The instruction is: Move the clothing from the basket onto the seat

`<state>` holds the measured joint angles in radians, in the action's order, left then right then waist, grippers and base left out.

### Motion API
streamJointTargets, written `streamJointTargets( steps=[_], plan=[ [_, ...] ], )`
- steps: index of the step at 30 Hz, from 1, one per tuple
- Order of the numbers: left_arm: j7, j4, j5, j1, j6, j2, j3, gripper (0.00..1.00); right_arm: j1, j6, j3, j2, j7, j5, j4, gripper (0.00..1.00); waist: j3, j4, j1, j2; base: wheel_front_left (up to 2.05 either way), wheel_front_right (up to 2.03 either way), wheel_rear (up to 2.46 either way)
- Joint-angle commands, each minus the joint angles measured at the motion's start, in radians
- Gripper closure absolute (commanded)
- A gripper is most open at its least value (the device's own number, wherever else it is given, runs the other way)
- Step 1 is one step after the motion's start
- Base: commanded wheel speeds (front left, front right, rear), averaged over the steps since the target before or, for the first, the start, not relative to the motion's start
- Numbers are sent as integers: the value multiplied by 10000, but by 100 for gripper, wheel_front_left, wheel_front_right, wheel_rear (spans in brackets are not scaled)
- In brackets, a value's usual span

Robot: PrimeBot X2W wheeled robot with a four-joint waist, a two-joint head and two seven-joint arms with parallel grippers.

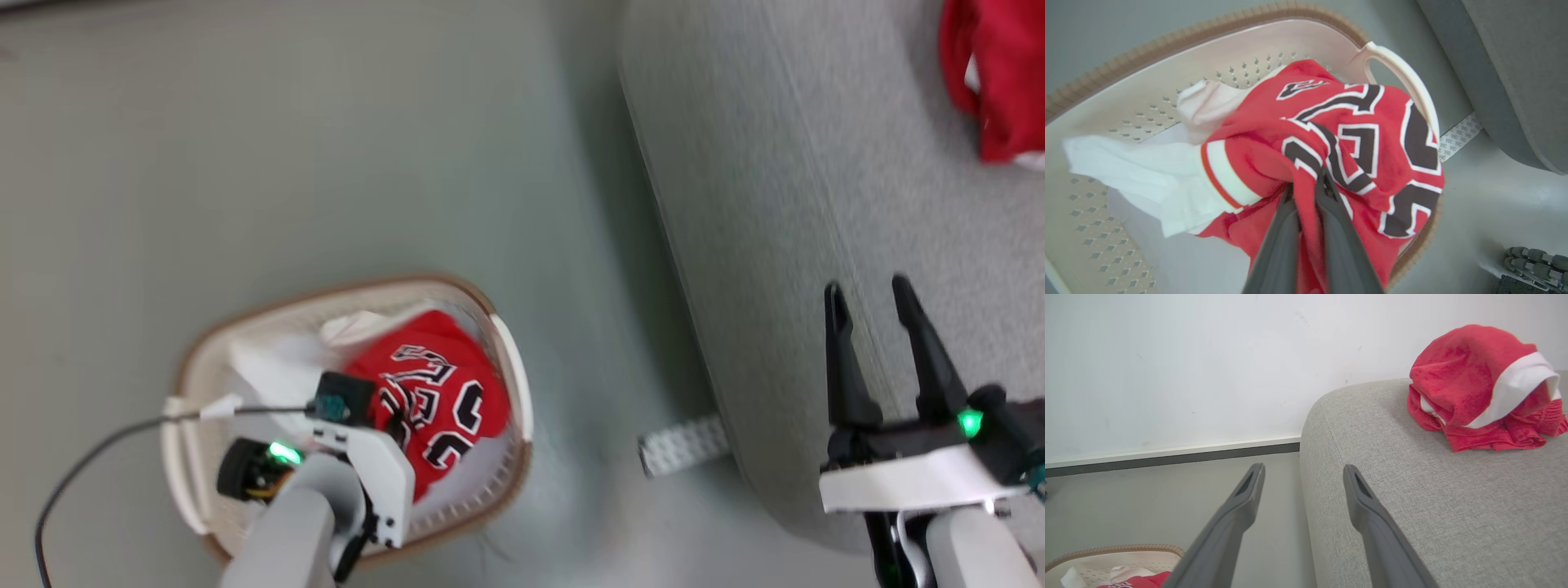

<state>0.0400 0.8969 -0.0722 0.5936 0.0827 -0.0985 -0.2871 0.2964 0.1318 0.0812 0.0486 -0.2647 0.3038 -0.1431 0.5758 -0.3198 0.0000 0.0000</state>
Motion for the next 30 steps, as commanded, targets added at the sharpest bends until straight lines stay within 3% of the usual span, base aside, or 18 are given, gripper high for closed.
streamJointTargets(
  steps=[1, 10, 17, 30],
  plan=[
    [-231, -96, -228, -334, 74, 98, 16, 100, -320, -22, -96, 35, 5, -116, -101, 0, -1639, 972, 0, 0, 0, 0, 0],
    [-840, -1382, -1281, -1357, 273, 414, -65, 100, -1677, -22, -83, 35, 6, -550, -509, 0, -4079, 1595, 0, 0, 0, 0, 0],
    [-1135, -3326, -1893, -2349, 75, 436, 62, 100, -2706, -22, 170, 33, 6, -580, -786, 0, -5550, 1765, 0, 0, 0, 0, 0],
    [-448, -7162, -2139, -3414, -441, 193, 96, 100, -3110, -22, 593, 32, 6, -656, -602, 0, -6319, 1956, 0, 0, 0, 0, 0]
  ],
)
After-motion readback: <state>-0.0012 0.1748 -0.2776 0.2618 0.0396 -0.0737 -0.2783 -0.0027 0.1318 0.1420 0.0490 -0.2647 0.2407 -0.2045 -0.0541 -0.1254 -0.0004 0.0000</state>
